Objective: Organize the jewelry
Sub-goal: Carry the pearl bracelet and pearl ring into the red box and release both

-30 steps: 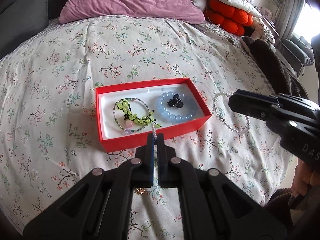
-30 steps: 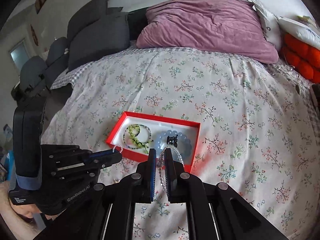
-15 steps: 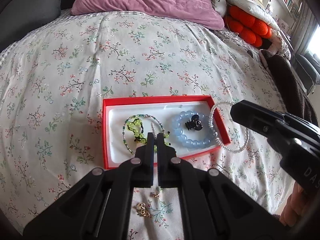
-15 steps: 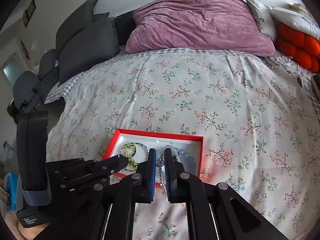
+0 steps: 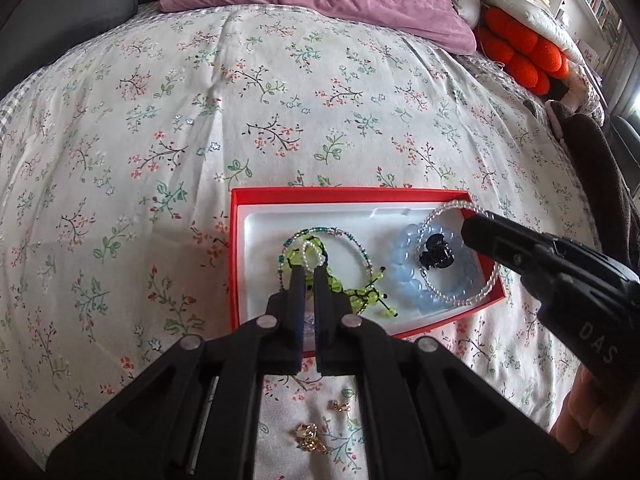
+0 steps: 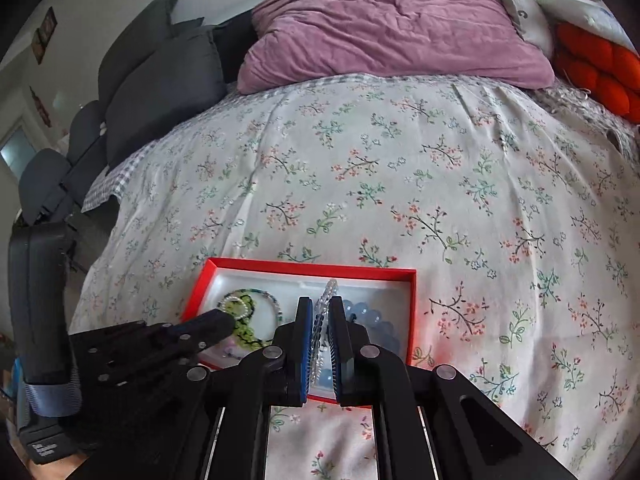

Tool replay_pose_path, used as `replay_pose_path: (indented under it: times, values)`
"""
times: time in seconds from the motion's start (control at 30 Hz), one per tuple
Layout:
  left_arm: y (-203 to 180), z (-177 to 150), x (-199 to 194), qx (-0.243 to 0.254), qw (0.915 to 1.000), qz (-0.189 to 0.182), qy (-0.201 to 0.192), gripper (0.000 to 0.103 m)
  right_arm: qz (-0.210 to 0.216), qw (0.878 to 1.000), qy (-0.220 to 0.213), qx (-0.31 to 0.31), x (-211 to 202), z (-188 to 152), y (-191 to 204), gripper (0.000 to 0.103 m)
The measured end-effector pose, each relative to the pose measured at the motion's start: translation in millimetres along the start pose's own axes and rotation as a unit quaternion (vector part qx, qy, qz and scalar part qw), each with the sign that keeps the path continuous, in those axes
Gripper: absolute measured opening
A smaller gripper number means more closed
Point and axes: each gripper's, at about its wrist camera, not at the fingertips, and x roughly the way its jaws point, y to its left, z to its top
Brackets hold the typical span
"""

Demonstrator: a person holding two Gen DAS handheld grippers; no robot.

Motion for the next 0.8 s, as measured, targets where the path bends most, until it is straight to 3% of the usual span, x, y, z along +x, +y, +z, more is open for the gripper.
replay_pose_path:
  times: [0.2, 0.3, 0.43, 0.67, 0.77, 0.8]
  values:
    - [0.7, 0.8, -4.0, 0.0, 1.0, -0.001, -0.004, 0.007, -0.023, 1.0, -0.011, 0.0, -4.0, -2.4, -12.6, 0.008]
    - [0.1, -0.1, -6.2, 0.003, 1.0, 0.001, -0.005, 0.019, -0.027, 0.999, -0.016, -0.001, -5.9, -1.9, -14.5, 0.009]
    - [-1.9, -1.5, -13.3, 0.008, 0.9998, 0.006, -0.014, 0.048, -0.027, 1.0, -0.008, -0.005, -9.0, -0.5, -16.0, 0.013]
    - [-3.2, -7.1, -28.1, 0.016, 0.9996, 0.011, -0.02, 0.068, -0.03, 0.999, 0.015, -0.011, -17.4, -6.1, -20.3, 0.017]
    - [-2.5, -11.2, -35.2, 0.018, 0.9995, 0.014, -0.023, 0.077, -0.034, 0.999, 0.014, -0.017, -27.0, -9.8, -20.8, 0.029]
    - [-1.8, -12.8, -37.5, 0.019, 0.9994, 0.016, -0.023, 0.078, -0.036, 0.999, 0.013, -0.018, -30.7, -11.2, -21.1, 0.045]
